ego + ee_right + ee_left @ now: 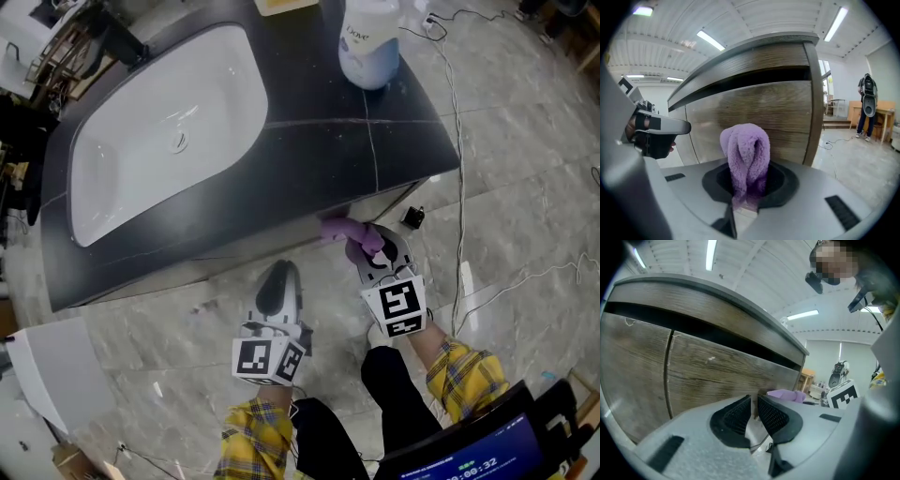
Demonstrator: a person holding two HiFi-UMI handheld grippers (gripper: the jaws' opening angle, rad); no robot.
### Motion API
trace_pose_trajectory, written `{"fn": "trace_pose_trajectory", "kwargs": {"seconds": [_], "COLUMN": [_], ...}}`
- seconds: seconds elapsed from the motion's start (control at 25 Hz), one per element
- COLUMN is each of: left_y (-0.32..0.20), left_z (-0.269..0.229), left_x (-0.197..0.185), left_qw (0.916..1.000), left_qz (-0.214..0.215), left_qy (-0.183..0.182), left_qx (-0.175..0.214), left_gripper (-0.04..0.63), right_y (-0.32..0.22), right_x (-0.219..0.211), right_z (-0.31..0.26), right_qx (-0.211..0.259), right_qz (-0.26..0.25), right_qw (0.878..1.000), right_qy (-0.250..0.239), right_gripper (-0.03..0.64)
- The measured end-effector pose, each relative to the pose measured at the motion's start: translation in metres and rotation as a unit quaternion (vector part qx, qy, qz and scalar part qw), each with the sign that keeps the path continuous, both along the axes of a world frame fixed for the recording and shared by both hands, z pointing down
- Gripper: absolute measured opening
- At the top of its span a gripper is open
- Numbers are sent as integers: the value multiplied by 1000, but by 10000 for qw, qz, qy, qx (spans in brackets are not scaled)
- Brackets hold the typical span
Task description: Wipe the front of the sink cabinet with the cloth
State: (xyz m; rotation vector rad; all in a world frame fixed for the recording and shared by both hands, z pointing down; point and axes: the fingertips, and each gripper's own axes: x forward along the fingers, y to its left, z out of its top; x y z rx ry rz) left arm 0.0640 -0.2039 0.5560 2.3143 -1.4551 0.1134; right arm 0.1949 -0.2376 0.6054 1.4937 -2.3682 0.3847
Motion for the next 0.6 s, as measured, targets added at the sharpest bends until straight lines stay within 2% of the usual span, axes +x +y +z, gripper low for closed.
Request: {"fn": "trace_pose_trajectory", "kwargs": {"seconds": [0.6], "left_y": [-20], "left_z": [5], "left_x": [93], "left_qw": [9987], "left_qz": [509], "left_qy": [58], "left_qx": [-67], "left_gripper": [39], "right_y": [-9], "right_x": [95], "right_z": [4], "right_qx": [-32], "right_qz": [527], "right_qw": [9986], "right_qy": [46], "right_gripper": [67]}}
